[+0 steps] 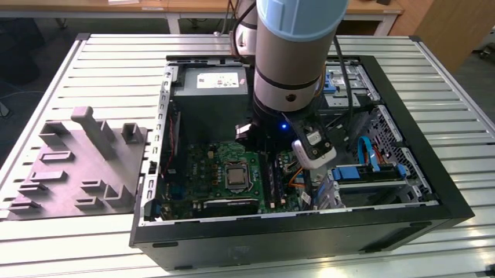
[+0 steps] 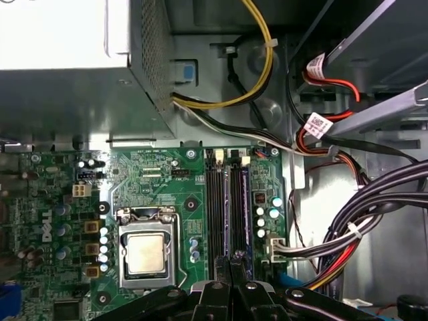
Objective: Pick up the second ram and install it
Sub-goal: 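Insert the second ram into the second slot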
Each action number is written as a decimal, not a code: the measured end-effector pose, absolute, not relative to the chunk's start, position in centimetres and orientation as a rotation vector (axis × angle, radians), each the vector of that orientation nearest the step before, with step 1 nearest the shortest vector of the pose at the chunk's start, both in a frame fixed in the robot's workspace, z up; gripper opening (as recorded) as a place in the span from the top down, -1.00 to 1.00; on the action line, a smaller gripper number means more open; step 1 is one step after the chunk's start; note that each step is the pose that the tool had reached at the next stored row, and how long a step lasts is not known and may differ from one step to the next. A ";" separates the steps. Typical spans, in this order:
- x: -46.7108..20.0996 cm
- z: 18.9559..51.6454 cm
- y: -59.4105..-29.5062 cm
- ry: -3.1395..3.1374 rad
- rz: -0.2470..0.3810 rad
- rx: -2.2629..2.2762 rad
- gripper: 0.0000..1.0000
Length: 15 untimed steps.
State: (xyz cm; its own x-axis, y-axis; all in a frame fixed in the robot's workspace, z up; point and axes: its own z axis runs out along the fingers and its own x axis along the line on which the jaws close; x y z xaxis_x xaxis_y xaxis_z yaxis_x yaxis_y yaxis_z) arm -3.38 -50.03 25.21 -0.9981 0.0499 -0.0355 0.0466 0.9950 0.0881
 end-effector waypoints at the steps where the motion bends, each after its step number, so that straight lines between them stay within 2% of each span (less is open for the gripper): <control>1: -3.4 25.1 -50.0 3.100 0.136 0.070 0.77; 15: -3.3 24.0 -50.0 3.098 0.178 0.058 0.77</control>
